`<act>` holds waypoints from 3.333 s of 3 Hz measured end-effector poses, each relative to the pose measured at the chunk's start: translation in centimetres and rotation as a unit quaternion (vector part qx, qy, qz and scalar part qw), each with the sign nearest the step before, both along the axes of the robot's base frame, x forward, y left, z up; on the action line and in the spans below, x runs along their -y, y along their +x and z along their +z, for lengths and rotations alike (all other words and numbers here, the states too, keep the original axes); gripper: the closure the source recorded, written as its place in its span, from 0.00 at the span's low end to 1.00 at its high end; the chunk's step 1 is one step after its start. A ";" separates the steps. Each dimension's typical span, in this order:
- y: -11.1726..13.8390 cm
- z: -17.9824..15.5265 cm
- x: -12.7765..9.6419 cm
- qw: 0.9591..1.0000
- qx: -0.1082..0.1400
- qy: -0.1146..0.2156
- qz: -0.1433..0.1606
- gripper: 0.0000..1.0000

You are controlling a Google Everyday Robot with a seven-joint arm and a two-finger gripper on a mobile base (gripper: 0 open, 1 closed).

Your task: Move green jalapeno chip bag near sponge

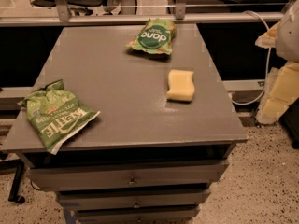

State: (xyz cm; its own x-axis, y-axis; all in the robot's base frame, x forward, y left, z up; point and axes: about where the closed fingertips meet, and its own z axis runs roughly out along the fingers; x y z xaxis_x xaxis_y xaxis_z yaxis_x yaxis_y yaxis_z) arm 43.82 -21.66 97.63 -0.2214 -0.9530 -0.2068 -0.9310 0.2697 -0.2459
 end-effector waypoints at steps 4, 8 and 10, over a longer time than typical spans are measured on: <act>3.2 -2.0 -19.0 0.953 -0.021 0.238 0.188 0.00; -0.2 -4.4 -34.5 0.890 -0.010 0.359 0.280 0.00; 1.2 -10.4 -41.3 0.880 -0.020 0.391 0.268 0.00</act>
Offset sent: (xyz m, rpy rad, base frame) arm 0.0287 0.0994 -0.0103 0.3057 0.0490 0.2287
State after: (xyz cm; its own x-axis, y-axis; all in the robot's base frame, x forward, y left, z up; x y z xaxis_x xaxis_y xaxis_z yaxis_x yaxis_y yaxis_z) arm 45.06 19.65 87.24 0.1950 -0.4931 -0.8478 -0.9797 -0.1393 -0.1443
